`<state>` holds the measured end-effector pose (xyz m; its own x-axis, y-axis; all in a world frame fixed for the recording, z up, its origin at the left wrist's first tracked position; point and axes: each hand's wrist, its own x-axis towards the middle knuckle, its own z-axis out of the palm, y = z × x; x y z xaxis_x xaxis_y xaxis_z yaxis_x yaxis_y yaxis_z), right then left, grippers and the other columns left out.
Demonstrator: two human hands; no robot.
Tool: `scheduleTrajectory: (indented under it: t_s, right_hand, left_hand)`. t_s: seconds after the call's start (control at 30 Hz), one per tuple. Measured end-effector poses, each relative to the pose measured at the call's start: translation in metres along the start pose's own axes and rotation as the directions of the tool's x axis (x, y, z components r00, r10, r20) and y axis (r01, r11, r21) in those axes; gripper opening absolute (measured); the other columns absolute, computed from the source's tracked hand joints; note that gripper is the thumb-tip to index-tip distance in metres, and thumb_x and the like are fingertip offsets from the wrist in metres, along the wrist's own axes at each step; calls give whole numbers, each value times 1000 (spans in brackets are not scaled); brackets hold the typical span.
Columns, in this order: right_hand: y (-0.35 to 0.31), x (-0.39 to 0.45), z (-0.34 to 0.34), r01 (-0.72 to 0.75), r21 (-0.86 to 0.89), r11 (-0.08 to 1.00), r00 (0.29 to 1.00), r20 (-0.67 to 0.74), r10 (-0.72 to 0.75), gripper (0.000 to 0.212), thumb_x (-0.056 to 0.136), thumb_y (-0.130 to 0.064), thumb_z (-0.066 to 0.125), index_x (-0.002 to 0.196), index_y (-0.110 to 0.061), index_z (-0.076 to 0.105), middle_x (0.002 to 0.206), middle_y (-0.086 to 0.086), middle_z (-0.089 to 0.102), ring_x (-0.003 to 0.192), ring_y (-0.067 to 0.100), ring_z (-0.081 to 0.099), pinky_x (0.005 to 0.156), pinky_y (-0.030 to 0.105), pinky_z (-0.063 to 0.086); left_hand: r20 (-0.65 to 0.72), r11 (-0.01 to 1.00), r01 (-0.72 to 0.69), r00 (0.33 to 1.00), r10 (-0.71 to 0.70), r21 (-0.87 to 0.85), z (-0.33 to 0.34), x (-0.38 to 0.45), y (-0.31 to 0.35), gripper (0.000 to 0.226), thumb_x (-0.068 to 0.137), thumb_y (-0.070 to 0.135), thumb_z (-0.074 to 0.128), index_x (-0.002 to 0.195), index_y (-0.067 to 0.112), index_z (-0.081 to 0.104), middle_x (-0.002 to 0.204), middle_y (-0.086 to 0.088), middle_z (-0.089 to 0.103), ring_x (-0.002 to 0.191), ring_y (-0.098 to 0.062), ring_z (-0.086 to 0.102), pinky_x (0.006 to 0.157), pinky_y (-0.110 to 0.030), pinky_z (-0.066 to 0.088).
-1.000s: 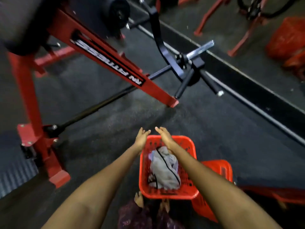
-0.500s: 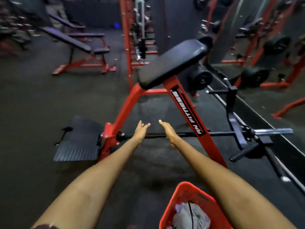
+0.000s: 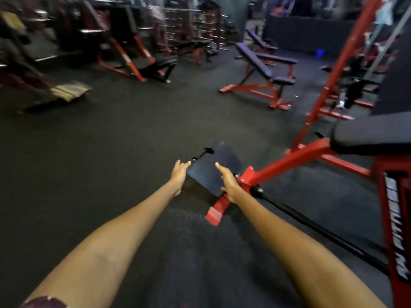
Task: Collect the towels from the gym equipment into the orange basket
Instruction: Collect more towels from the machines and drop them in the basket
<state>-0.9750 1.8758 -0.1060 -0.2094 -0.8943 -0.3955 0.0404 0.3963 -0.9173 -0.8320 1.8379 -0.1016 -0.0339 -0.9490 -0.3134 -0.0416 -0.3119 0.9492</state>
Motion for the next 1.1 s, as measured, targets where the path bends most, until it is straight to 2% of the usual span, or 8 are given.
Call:
scheduleTrajectory:
  t_s: [0.07,0.17,0.27,0.47,0.6,0.73,0.9,1.1]
  right_hand:
    - [-11,15,45,-3,-44,999,995,96,7,63,95,-45,47,143,-5,36,151,13,33,138,30,32,110,44,29]
    - [-33,43,125,17,-100,995,969,246,8,63,94,-50,47,145,-16,32,153,3,30,140,22,29,109,41,29]
    - [-48,69,195,67,-122,990,951,308,-27,64,93,-50,48,144,-16,34,151,2,33,138,21,32,106,38,31]
    - [-68,100,306,117,-129,985,895,443,-48,67,93,-50,47,147,-15,29,153,2,31,141,21,29,113,42,27]
    - [-76,127,331,119,-143,983,893,449,-43,67,93,-49,47,147,-14,28,154,3,29,142,22,28,113,42,26]
    - [-100,176,347,101,-131,986,906,421,-37,68,93,-50,46,148,-15,28,155,4,27,143,23,25,114,44,24]
    - [-134,252,370,129,-117,985,895,442,-64,66,94,-50,44,148,-16,26,156,2,24,144,21,23,114,42,23]
    - [-206,358,407,147,-75,986,873,478,-93,61,97,-45,41,148,-14,27,156,2,24,145,20,21,115,39,20]
  left_hand:
    - [-70,999,2,998,-4,-38,-43,12,3,64,99,23,44,152,10,11,158,-4,17,145,-20,22,115,-29,18]
    - [-207,999,-15,978,4,-50,-117,38,9,61,99,24,45,151,12,16,158,-2,20,145,-18,22,116,-29,17]
    - [-288,998,-39,957,24,-46,-180,60,15,59,98,27,46,150,16,22,157,0,23,144,-18,23,116,-31,18]
    - [-452,1000,-7,892,-4,-23,-287,96,21,56,98,26,45,150,15,25,157,-2,23,144,-19,23,115,-31,19]
    - [-461,999,1,887,-20,-42,-307,123,26,58,99,22,43,150,8,19,158,-5,21,145,-19,22,115,-29,18]
    - [-441,999,-31,897,11,-40,-312,170,48,56,100,20,42,149,6,20,157,-7,23,144,-19,23,114,-28,19]
    - [-403,998,-54,914,46,-9,-318,253,85,57,99,23,43,150,9,19,157,-5,23,144,-18,24,115,-29,19]
    - [-377,994,-81,921,101,69,-330,375,154,60,99,27,43,151,12,17,158,-2,22,145,-17,23,115,-28,19]
